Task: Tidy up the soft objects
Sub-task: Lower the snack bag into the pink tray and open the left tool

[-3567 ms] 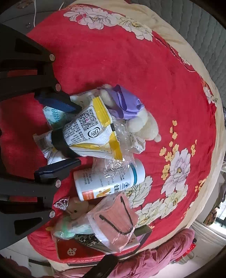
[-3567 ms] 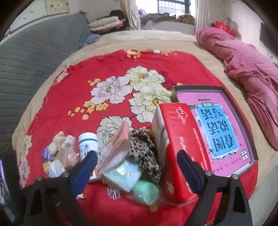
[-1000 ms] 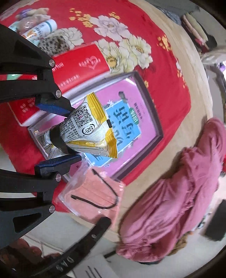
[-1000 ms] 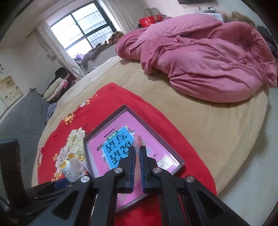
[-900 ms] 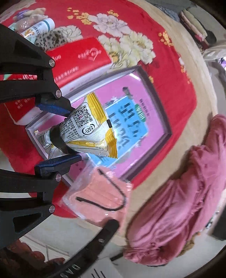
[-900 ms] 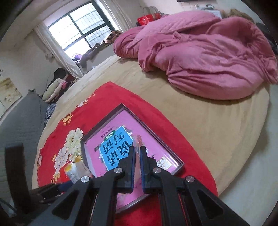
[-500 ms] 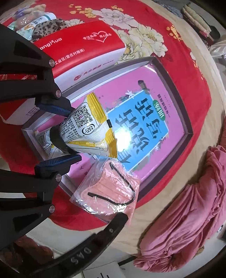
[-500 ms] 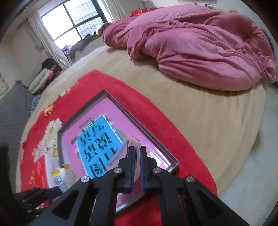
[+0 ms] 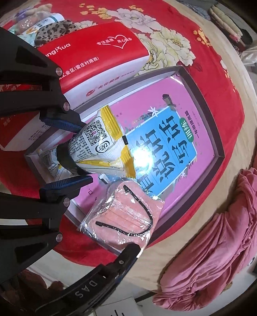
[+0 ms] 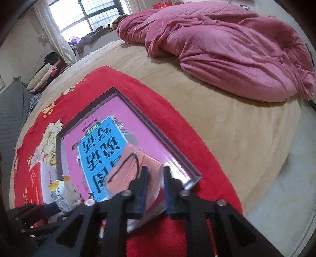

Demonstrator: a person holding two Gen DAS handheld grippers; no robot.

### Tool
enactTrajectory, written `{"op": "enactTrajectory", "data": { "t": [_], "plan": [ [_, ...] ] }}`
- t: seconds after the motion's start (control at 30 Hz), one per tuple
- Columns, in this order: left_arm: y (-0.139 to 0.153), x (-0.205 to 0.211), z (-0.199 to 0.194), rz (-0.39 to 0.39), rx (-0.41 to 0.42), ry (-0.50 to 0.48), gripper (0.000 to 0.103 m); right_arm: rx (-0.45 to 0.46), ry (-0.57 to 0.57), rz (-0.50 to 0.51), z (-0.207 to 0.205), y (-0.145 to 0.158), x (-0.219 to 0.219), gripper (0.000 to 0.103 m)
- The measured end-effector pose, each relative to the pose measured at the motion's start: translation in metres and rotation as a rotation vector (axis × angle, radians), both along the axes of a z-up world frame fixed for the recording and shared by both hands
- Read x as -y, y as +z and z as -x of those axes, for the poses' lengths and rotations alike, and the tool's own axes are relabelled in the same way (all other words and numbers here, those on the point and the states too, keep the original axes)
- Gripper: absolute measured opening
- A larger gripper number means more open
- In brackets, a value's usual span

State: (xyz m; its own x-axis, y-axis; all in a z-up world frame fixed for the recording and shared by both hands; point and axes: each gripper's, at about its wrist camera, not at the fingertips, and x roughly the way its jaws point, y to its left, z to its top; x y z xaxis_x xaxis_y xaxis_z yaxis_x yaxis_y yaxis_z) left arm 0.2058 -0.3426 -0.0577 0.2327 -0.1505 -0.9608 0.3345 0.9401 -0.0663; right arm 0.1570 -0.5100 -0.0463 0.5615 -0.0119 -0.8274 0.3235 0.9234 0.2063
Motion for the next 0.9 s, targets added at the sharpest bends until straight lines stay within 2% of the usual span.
{"op": "enactTrajectory", "data": {
  "t": [0.07, 0.1, 0.23, 0.3, 0.37, 0.4, 0.53, 0.73, 0.9],
  "plan": [
    [0.0, 0.0, 0.0, -0.003, 0.002, -0.003, 0.045, 0.013, -0.001, -0.006, 0.003, 0.002, 0.003, 0.037],
    [0.0, 0.0, 0.001, -0.004, 0.004, -0.004, 0.045, 0.02, -0.011, -0.009, 0.006, 0.003, 0.005, 0.039],
    [-0.001, 0.003, 0.001, -0.021, -0.001, -0.019, 0.045, 0.039, -0.043, -0.029, 0.019, 0.009, 0.014, 0.039],
    [-0.001, 0.002, 0.001, -0.001, -0.008, -0.014, 0.045, 0.043, -0.061, -0.032, 0.024, 0.012, 0.02, 0.04],
    [0.001, 0.002, -0.001, 0.043, -0.017, -0.015, 0.053, 0.048, -0.079, -0.03, 0.03, 0.015, 0.024, 0.04],
    [0.003, 0.002, -0.001, 0.05, -0.015, -0.015, 0.054, 0.051, -0.09, -0.029, 0.033, 0.018, 0.026, 0.04],
    [0.007, 0.002, -0.002, 0.038, -0.012, -0.003, 0.057, 0.07, -0.095, -0.036, 0.04, 0.027, 0.029, 0.04],
    [0.027, -0.005, 0.009, 0.068, 0.041, -0.003, 0.065, 0.103, -0.077, -0.014, 0.044, 0.047, 0.021, 0.042],
    [0.053, -0.023, 0.026, 0.098, 0.099, 0.017, 0.072, 0.13, -0.066, 0.007, 0.049, 0.061, 0.011, 0.051]
  ]
}}
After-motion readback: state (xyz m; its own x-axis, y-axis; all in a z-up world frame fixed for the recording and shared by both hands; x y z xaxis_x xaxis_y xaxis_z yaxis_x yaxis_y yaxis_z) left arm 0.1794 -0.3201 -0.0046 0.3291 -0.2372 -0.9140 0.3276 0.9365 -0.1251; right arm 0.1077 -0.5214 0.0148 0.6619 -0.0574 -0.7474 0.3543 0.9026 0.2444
